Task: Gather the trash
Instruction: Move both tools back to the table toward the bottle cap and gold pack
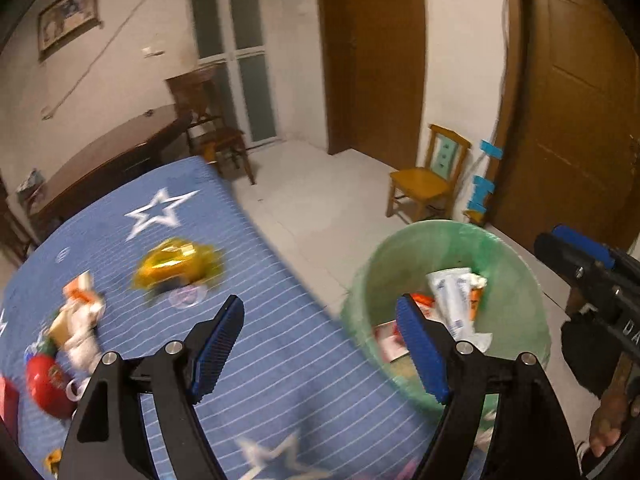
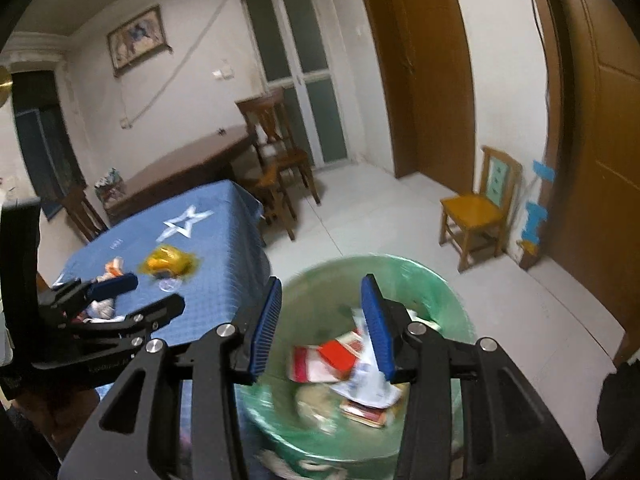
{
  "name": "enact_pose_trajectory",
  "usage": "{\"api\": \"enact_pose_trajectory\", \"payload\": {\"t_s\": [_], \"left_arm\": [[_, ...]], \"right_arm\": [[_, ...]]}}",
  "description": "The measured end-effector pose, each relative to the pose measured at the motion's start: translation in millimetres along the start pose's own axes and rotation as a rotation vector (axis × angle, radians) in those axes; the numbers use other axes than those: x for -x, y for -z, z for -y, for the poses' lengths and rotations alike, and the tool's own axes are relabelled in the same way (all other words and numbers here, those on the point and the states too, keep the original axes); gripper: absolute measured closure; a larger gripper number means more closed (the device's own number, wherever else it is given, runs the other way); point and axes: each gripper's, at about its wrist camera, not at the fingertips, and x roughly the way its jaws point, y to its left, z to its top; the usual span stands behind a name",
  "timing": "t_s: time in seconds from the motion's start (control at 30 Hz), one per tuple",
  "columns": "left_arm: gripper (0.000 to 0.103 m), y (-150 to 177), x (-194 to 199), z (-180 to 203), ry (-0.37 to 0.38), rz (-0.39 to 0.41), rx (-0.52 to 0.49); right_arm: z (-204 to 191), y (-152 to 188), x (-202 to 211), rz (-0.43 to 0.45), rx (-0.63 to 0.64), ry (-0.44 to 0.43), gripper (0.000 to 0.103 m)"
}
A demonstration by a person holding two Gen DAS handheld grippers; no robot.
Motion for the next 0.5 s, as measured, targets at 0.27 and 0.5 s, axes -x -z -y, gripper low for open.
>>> {"api": "enact_pose_trajectory", "payload": {"t_s": [0.27,0.5], "left_arm": [[0.023,42.6,64.2,-92.3,-0.127,0.056,0.106],[0.022,82.0,114.4,-191.5,-0.256,0.058,0.250]], "right_arm": [[-74.2,12.2,-0.3,0.044,0.107,-0.119,0.063],[-155.4,37.1,-13.9,-0.053,0.237,-0.288,0.063]]}}
